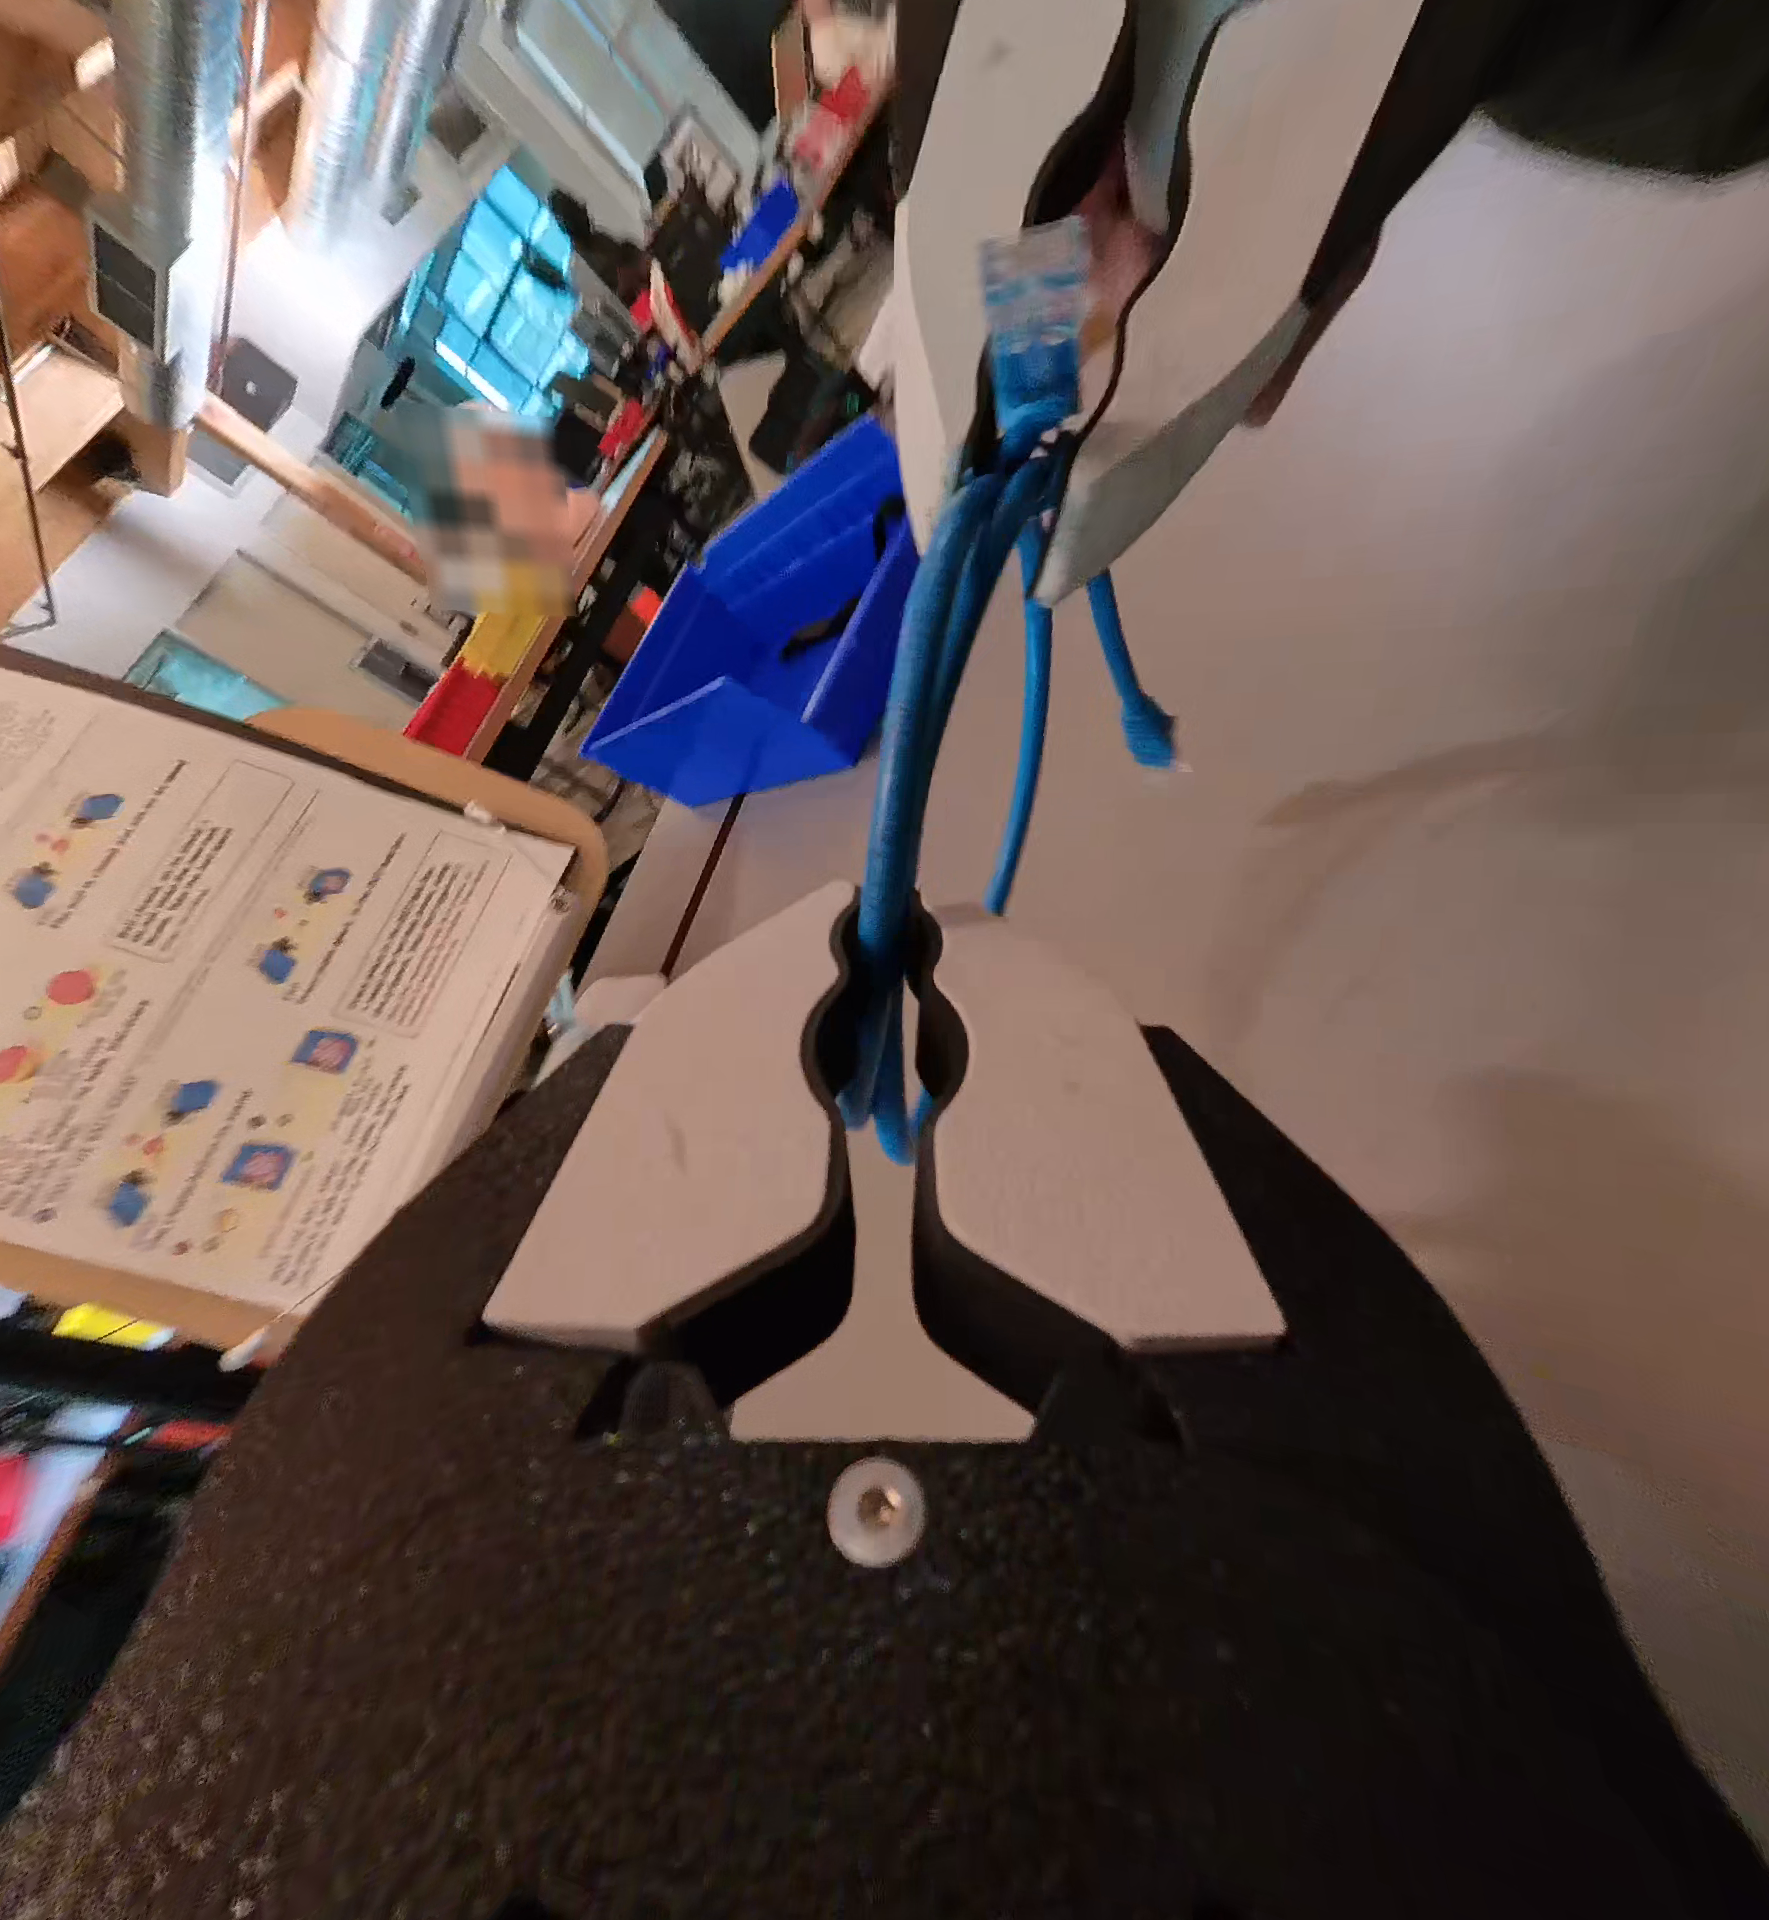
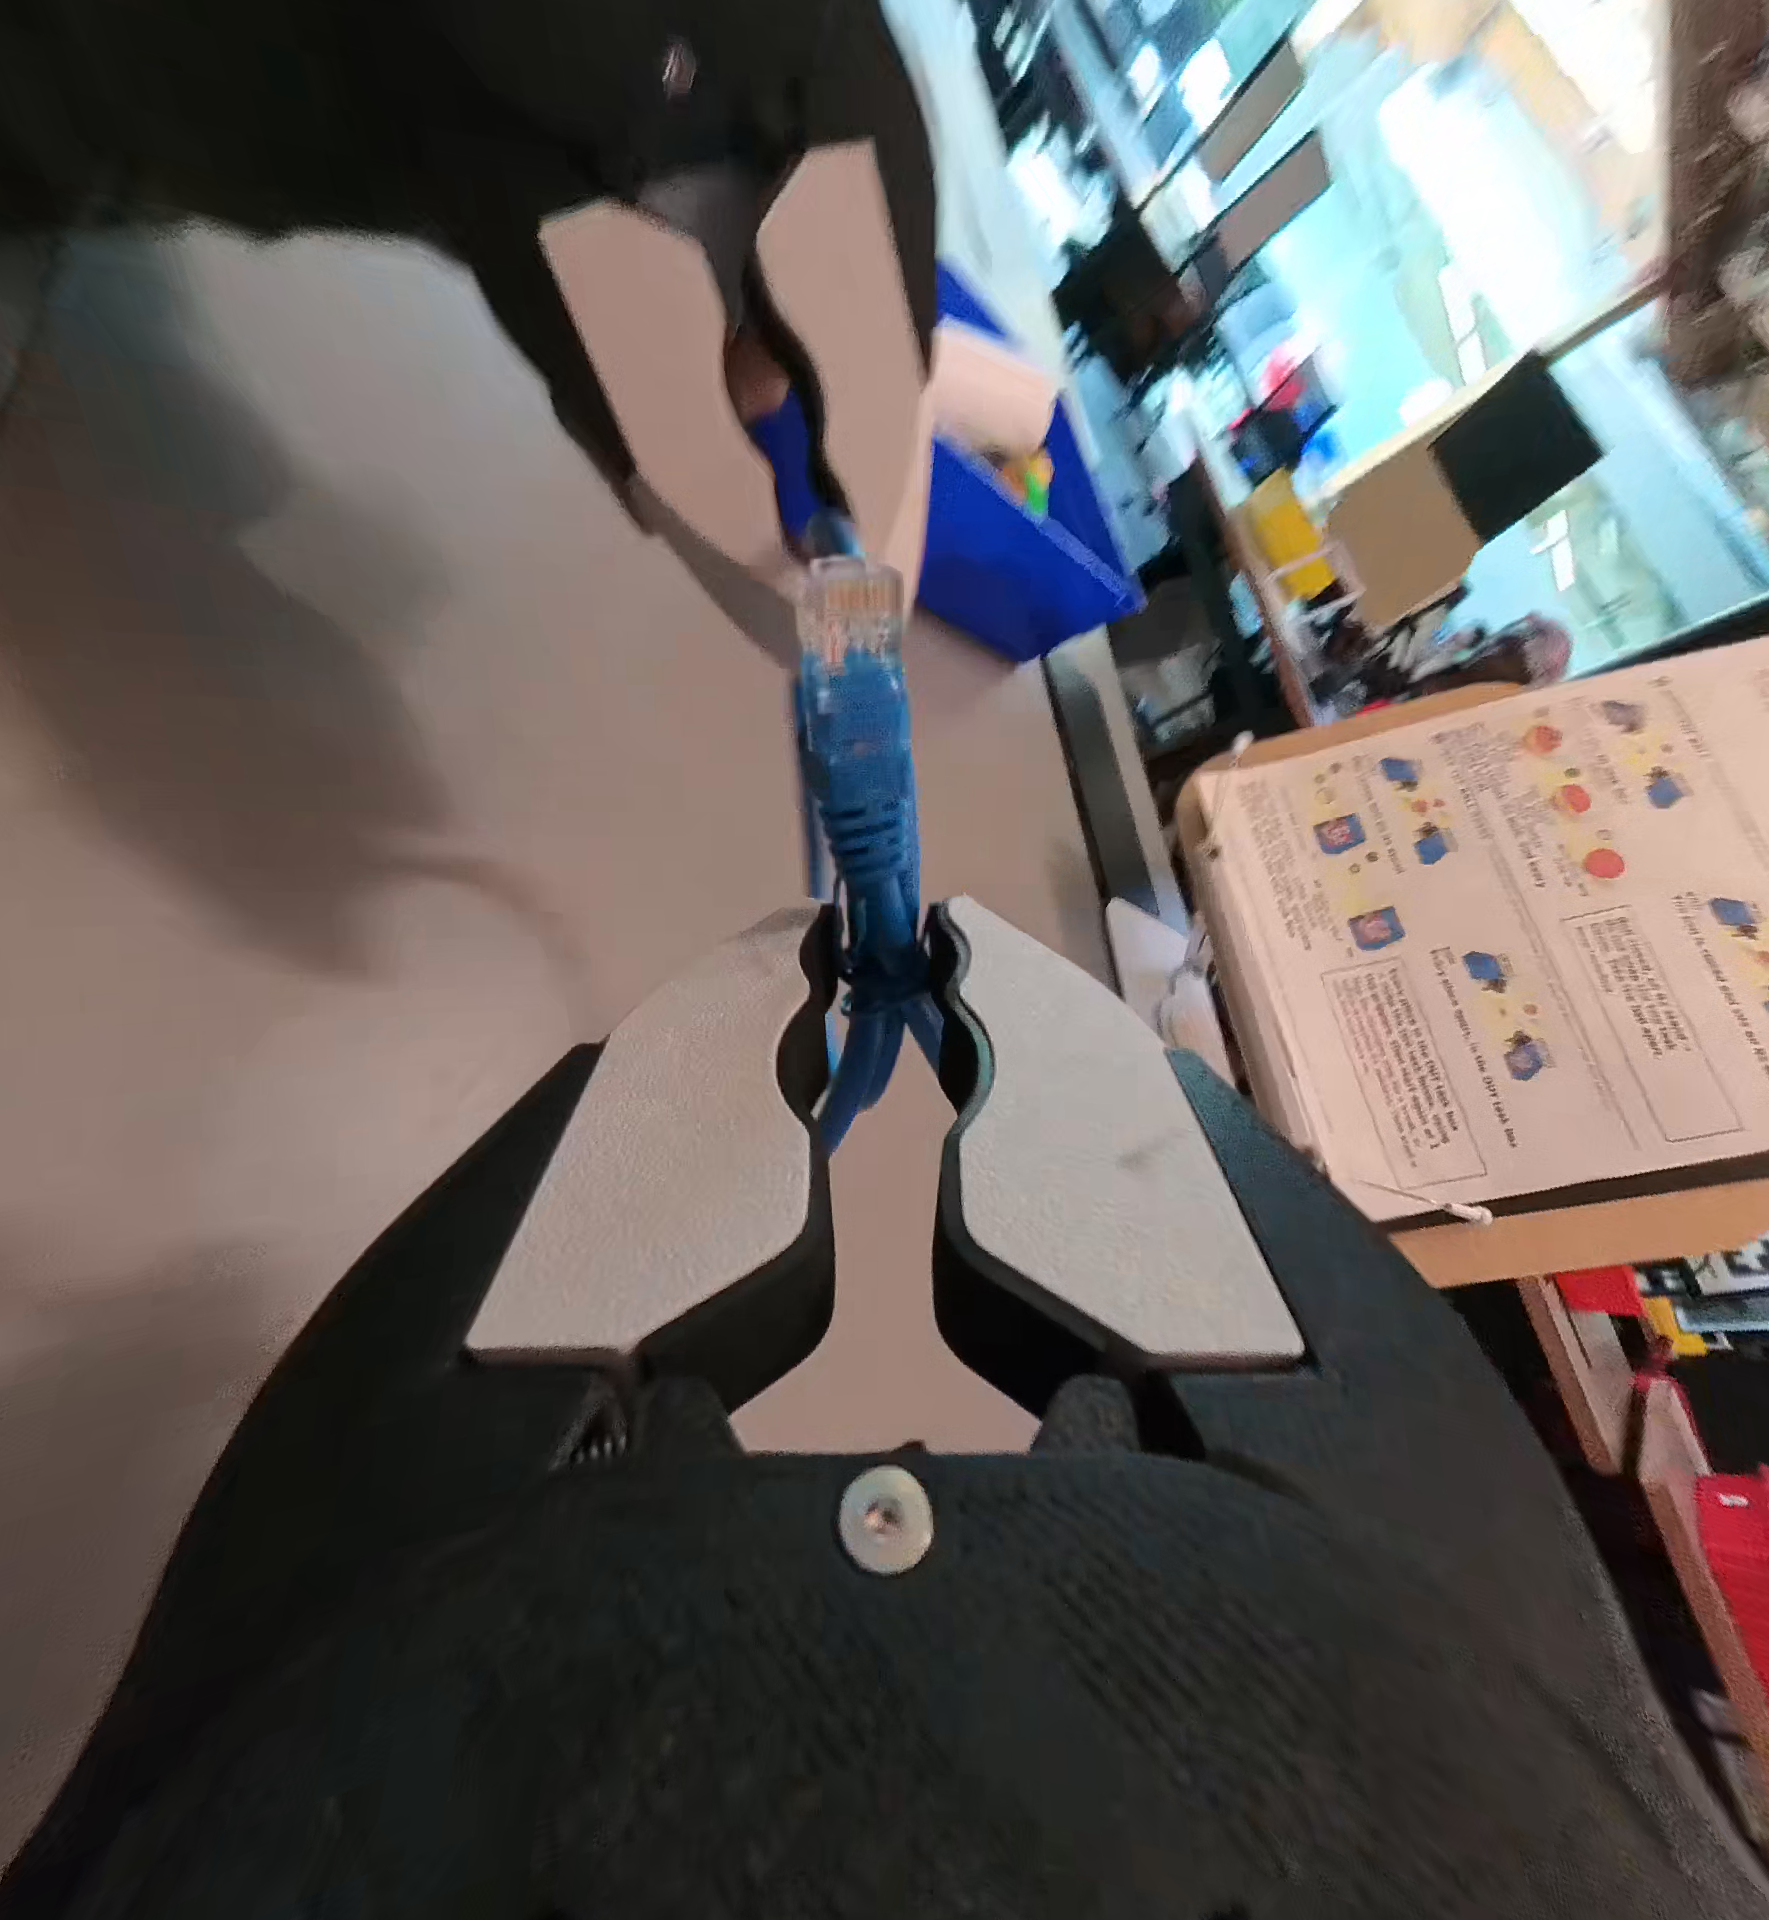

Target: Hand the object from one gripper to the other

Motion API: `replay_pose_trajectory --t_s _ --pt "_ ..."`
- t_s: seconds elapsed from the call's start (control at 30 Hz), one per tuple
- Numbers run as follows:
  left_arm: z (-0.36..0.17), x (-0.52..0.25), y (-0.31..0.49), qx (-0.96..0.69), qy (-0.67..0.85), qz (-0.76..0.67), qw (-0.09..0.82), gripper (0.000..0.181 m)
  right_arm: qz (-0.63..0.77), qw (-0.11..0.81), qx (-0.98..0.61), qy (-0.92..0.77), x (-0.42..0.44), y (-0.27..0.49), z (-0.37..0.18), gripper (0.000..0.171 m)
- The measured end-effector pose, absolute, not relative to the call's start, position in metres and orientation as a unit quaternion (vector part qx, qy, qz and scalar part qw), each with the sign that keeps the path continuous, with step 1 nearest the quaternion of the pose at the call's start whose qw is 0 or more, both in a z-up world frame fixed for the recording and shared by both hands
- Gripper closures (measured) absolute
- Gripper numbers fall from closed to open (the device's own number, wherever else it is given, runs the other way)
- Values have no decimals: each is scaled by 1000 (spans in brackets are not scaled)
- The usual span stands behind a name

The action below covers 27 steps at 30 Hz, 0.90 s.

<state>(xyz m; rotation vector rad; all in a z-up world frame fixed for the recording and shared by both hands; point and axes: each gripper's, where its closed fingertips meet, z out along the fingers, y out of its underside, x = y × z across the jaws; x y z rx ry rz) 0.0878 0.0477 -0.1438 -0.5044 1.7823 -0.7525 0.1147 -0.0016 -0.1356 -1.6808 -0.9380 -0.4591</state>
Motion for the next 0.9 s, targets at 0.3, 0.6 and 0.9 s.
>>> replay_pose_trajectory --t_s 0.3,0.6,0.9 --pt "-111 77 51 -274 603 -622 417 176 23 750 -628 -209 136 -20 -80 128" --pt "-101 71 52 -272 527 -733 334 176 211 764 -601 -104 127 8 -90 111" --pt "-96 65 43 -254 499 -782 275 176 303 772 -557 -48 125 13 -89 126"
